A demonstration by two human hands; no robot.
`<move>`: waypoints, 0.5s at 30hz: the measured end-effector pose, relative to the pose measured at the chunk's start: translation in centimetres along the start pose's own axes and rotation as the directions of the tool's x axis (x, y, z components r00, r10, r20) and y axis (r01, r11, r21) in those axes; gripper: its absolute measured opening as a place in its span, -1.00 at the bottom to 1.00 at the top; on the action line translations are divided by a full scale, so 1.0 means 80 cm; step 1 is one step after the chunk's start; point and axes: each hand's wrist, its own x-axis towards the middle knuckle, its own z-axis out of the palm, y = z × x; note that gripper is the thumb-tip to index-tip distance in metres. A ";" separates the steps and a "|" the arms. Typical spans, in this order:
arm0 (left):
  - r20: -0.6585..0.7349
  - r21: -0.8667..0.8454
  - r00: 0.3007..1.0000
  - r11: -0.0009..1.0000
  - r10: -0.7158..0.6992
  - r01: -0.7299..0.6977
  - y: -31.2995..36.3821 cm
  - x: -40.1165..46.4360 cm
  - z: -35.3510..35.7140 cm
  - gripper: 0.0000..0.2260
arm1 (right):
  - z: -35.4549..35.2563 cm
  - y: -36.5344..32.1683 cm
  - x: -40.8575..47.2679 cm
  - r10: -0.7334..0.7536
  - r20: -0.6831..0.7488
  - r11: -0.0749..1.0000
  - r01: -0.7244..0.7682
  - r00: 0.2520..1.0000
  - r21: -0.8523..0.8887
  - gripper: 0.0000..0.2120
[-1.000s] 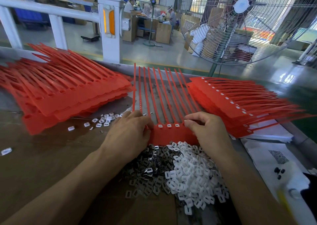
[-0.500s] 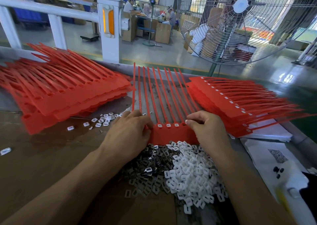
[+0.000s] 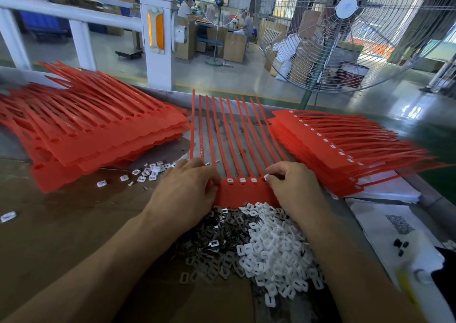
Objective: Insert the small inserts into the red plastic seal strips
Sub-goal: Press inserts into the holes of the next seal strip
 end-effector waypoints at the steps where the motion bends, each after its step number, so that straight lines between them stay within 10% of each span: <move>1: 0.001 0.002 1.000 1.000 0.001 -0.001 0.000 0.000 0.000 -0.80 | 0.000 -0.001 0.000 0.000 0.001 1.000 0.000 1.000 -0.006 -0.85; 15: 0.014 0.016 1.000 1.000 -0.012 0.012 0.001 -0.002 -0.002 -0.79 | 0.000 -0.009 -0.004 -0.031 0.039 0.993 0.035 0.999 -0.116 -0.81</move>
